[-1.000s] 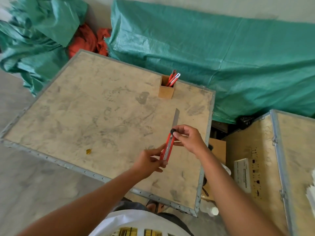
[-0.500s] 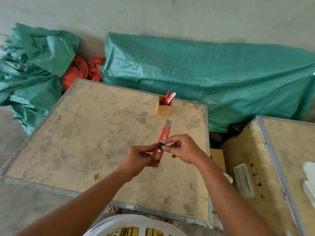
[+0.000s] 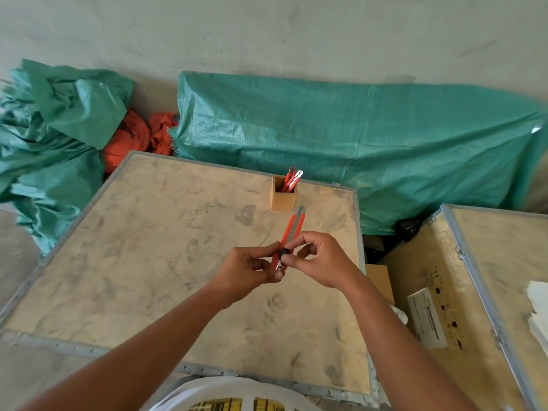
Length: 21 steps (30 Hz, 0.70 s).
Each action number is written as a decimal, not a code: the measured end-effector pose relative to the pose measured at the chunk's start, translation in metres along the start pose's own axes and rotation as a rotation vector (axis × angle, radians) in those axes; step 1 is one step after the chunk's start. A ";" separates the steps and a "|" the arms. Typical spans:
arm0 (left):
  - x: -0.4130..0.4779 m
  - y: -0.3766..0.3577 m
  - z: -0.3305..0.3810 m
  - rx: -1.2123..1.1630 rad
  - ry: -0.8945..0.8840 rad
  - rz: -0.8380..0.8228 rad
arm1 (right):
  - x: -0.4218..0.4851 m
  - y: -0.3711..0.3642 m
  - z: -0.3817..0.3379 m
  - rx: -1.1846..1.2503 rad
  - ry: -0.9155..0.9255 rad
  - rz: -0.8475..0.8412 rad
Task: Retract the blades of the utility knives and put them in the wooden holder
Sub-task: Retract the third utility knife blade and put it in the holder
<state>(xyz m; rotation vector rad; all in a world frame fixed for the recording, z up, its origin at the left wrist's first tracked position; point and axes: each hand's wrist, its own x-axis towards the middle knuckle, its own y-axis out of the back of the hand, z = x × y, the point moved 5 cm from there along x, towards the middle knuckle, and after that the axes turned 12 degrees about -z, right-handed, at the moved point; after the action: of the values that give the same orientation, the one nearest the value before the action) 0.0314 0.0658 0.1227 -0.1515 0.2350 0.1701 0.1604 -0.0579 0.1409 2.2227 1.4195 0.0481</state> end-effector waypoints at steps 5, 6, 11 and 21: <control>0.007 -0.004 0.005 0.016 -0.004 0.022 | 0.000 0.007 -0.001 0.004 0.039 0.013; 0.009 -0.005 0.006 0.013 -0.006 0.025 | 0.000 0.009 0.000 -0.008 0.036 0.017; 0.017 -0.012 0.011 0.018 -0.012 0.029 | 0.001 0.018 -0.002 -0.098 0.046 0.091; 0.039 -0.015 0.008 0.041 -0.020 0.026 | 0.010 0.030 0.011 -0.078 0.012 0.176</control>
<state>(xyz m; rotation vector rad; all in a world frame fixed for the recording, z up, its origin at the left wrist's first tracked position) 0.0738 0.0585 0.1229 -0.1065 0.2203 0.1922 0.1933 -0.0634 0.1413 2.2799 1.2045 0.1739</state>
